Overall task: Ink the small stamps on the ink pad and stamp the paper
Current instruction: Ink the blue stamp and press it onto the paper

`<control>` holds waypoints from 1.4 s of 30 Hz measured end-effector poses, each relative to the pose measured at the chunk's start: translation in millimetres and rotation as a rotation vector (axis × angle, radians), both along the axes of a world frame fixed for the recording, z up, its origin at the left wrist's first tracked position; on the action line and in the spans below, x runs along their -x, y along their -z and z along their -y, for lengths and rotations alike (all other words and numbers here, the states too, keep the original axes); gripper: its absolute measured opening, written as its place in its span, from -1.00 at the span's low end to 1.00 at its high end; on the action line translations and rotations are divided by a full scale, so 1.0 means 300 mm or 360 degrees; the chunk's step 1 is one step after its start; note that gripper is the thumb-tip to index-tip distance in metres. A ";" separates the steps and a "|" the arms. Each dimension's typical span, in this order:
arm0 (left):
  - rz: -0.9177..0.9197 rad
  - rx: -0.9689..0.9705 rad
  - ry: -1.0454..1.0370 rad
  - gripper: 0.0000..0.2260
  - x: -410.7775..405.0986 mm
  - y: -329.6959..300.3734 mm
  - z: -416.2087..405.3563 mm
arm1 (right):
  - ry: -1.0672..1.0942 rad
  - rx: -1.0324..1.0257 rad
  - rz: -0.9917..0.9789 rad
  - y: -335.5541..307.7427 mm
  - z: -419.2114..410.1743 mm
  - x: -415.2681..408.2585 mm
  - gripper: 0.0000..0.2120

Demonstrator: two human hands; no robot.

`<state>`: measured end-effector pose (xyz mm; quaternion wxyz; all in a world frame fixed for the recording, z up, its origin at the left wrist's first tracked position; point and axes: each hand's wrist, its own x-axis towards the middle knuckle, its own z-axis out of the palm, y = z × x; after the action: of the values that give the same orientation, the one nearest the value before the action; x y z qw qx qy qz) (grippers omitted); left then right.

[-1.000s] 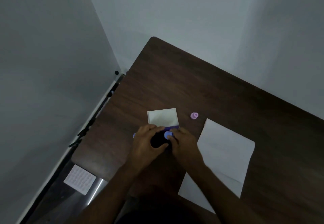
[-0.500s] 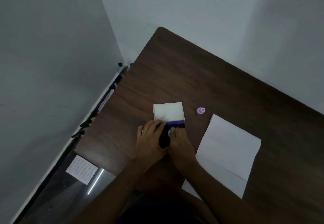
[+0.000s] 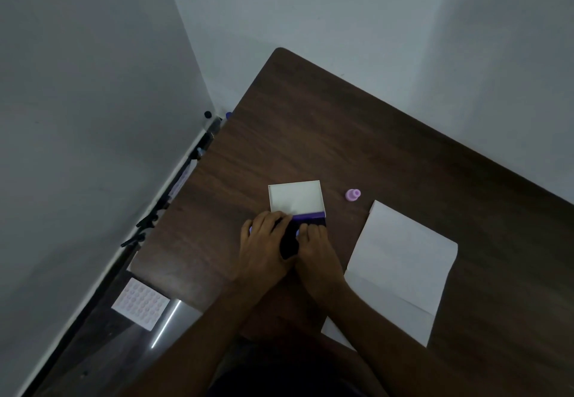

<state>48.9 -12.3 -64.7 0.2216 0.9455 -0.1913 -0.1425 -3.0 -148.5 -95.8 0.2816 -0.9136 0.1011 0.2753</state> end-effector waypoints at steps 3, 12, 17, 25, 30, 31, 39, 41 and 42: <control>0.0019 0.0005 0.0005 -0.38 0.001 0.005 -0.002 | 0.0105 -0.0070 -0.0049 0.006 0.003 0.003 -0.40; -0.0010 0.0002 0.0025 -0.36 -0.009 0.002 -0.009 | -0.0064 0.0093 0.0215 -0.022 -0.002 -0.004 -0.42; 0.0001 -0.0028 0.0046 -0.37 -0.016 0.003 -0.006 | 0.0039 0.0002 0.0065 -0.008 0.002 0.001 -0.40; -0.0002 -0.0112 0.0060 -0.36 -0.016 -0.012 0.009 | 0.0046 0.0068 0.0108 -0.043 -0.002 -0.012 -0.43; -0.0043 -0.0081 0.0051 -0.26 -0.031 -0.064 0.023 | 0.0137 0.0118 0.0321 -0.154 0.008 -0.043 -0.63; -0.0075 -0.0010 0.0010 -0.27 -0.036 -0.081 0.025 | 0.0346 0.0034 0.0420 -0.197 0.015 -0.043 -0.73; -0.0378 0.0707 -0.0247 -0.44 -0.024 -0.349 0.082 | 0.1869 -0.2100 -0.0038 -0.512 0.079 -0.020 -0.64; -0.0301 0.0820 -0.0194 -0.47 -0.020 -0.432 0.099 | 0.2019 -0.2483 -0.0070 -0.552 0.084 -0.011 -0.67; -0.0280 0.0821 -0.0177 -0.49 -0.017 -0.468 0.109 | 0.2123 -0.2640 -0.0087 -0.564 0.086 -0.006 -0.66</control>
<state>54.1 -45.0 75.6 0.4784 0.8508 -0.1492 -0.1584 -1.4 -174.2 73.5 0.9076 -0.1896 0.3683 0.0685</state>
